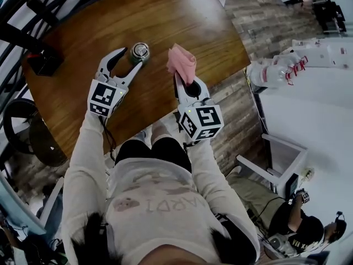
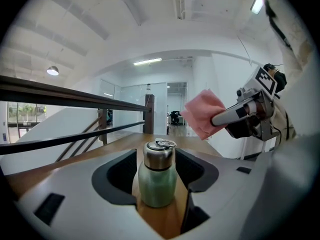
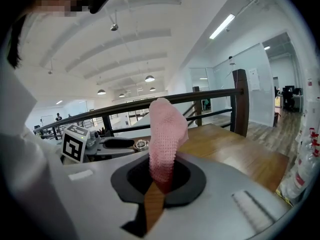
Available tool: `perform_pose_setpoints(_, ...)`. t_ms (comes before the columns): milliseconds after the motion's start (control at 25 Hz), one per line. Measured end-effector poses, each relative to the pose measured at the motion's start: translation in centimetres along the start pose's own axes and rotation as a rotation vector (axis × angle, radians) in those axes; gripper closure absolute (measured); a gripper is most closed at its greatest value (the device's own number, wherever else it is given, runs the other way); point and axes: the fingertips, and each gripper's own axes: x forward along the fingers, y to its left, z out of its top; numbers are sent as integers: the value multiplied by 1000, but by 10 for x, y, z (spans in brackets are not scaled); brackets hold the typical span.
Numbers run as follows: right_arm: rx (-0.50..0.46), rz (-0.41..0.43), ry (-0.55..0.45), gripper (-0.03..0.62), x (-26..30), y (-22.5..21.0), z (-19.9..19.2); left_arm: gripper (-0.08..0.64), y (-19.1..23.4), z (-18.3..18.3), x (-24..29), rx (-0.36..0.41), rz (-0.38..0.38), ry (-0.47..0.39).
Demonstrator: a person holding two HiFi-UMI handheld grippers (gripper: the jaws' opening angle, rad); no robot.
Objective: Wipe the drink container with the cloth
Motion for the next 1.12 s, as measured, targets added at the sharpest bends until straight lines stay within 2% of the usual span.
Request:
perform_pose_setpoints(600,-105,0,219,566,56,-25,-86,313,-3,-11,36,58,-53,-2)
perform_pose_setpoints(960,-223,80,247,565,103,-12,-94,322,-4,-10,37,52,-90,-9)
perform_pose_setpoints(1120,-319,143,260,551,113,3,-102,322,-4,-11,37,51,-95,-8)
